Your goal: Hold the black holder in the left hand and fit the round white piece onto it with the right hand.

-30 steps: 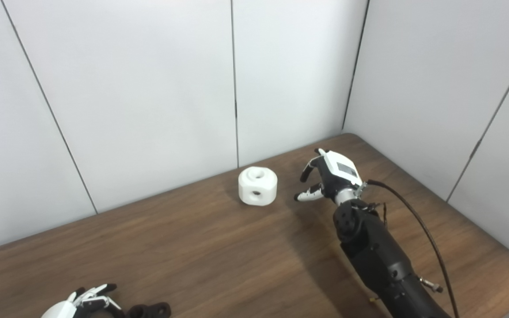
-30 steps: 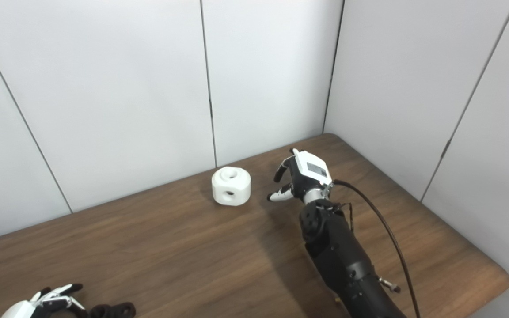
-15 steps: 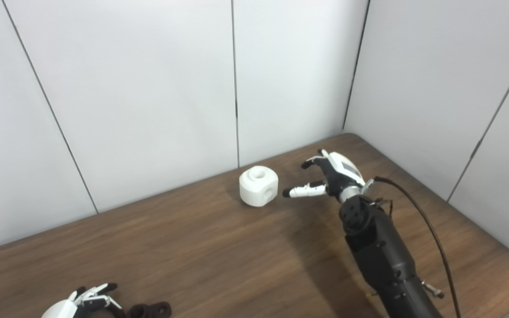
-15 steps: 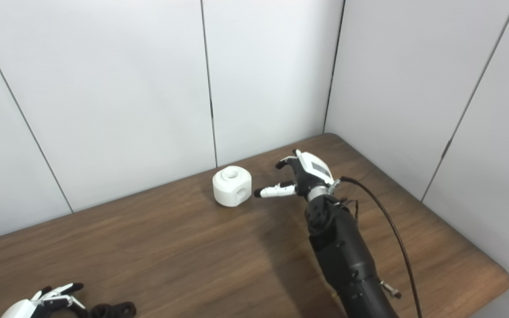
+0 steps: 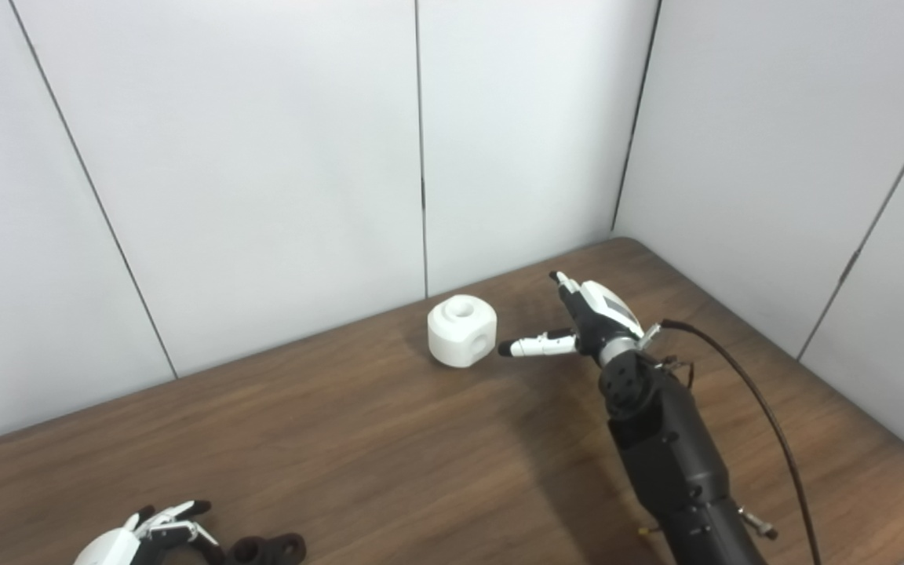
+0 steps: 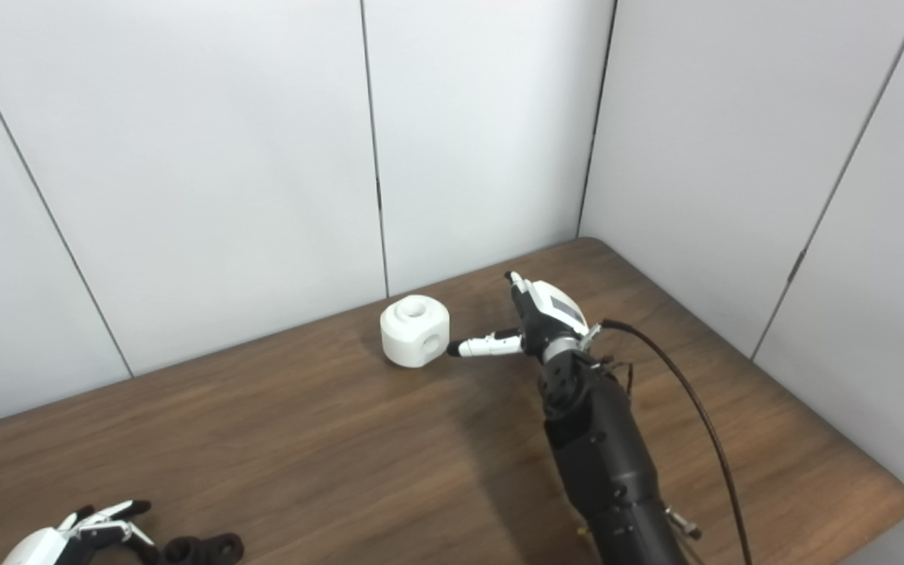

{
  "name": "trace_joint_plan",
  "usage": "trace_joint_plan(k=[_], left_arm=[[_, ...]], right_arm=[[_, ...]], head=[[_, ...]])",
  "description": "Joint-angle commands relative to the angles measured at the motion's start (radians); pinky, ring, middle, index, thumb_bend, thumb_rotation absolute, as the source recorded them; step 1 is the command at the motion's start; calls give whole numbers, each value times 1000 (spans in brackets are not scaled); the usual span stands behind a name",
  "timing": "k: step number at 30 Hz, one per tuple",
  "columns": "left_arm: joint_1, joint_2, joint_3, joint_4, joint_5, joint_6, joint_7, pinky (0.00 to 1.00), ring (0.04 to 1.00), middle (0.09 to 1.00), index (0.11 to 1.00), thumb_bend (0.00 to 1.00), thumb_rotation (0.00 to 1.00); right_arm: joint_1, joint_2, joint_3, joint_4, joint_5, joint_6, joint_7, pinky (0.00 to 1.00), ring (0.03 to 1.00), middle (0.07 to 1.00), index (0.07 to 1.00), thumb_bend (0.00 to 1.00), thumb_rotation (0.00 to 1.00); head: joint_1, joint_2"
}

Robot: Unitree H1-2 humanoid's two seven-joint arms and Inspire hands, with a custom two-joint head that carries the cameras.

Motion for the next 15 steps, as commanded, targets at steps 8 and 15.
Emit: trace_joint_plan(k=[8,15], left_arm=[[-20,1,-8,20,3,15,-14,1000,876,863,482,516,39],[-24,-7,-14,36,11,15,-7,1000,871,863,482,516,40]], right_arm=[[-80,70,-3,-2,38,1,-69,1000,1000,1000,1000,1000,617],[-110,79,42,39,100,1,-123,1000,1000,1000,1000,1000,622]], head=[[16,-20],[31,-41]])
